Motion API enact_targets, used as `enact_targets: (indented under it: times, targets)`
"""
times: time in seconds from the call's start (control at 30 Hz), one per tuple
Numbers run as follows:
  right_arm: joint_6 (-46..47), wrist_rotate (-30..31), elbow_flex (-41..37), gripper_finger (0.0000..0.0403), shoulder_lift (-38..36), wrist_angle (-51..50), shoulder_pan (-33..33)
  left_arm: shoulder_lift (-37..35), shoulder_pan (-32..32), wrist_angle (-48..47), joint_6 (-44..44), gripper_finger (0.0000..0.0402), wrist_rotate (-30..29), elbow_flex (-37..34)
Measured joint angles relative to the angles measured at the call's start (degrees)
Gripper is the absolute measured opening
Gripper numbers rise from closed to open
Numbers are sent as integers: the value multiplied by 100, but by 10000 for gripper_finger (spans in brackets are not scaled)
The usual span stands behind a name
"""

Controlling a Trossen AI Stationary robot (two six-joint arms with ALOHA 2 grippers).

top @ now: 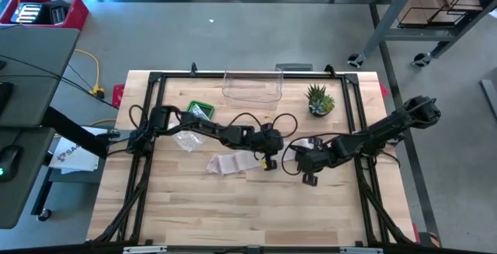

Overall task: Roll bandage
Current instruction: Roll the bandage

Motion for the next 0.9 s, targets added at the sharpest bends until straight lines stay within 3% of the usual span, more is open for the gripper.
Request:
enact_targets:
  times: [0.57,0.9]
  targets:
    - [282,-222,-88,0,0,-364,-39,508,-172,143,-171,0,260,13]
    - [-275,-230,-88,0,37,-376,-171,525,-207,176,-195,0,231,9]
